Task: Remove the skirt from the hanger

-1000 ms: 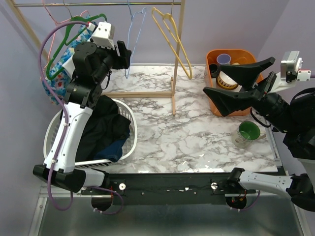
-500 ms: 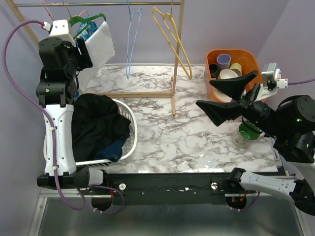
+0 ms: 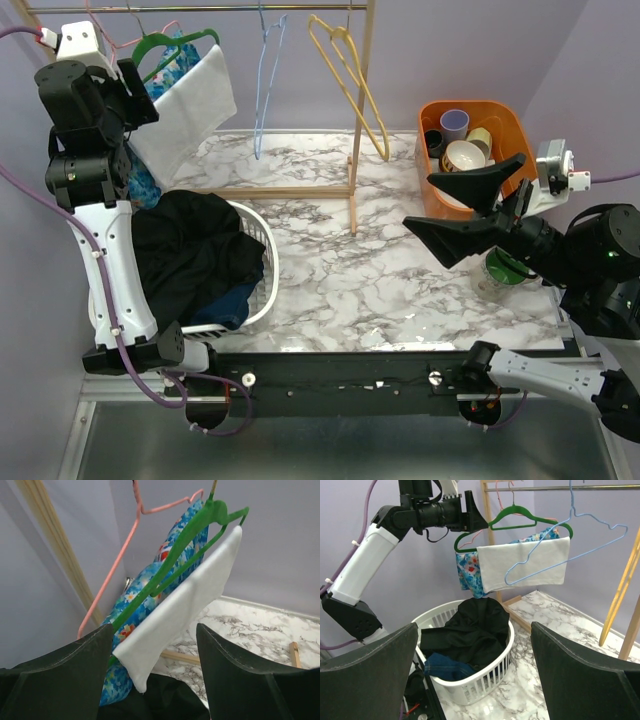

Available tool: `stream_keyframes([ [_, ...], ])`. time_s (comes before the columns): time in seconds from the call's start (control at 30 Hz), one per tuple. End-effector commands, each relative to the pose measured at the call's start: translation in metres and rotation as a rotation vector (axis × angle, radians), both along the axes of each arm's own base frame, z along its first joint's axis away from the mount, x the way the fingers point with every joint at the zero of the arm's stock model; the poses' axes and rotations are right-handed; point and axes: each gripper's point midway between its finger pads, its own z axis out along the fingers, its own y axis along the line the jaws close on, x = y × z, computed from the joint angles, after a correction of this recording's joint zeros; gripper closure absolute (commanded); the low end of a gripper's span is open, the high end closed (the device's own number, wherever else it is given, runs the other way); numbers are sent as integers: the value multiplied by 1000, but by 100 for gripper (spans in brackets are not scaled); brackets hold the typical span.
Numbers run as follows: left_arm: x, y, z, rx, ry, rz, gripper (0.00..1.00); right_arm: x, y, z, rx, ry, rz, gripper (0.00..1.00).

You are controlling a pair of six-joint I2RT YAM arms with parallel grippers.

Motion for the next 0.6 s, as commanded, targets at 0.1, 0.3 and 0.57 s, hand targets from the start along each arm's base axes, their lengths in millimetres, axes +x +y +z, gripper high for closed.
stream_keyframes([
  [0.1, -19, 17, 42, 31, -121, 99, 22, -4, 4, 0, -6, -14, 31, 0],
  [0.3, -15, 50, 30, 30, -87, 240, 23, -8, 0, 3, -2, -26, 33, 0],
  [0.57, 10, 32, -6, 2, 18, 104, 23, -8, -7, 3, -1, -55, 8, 0],
])
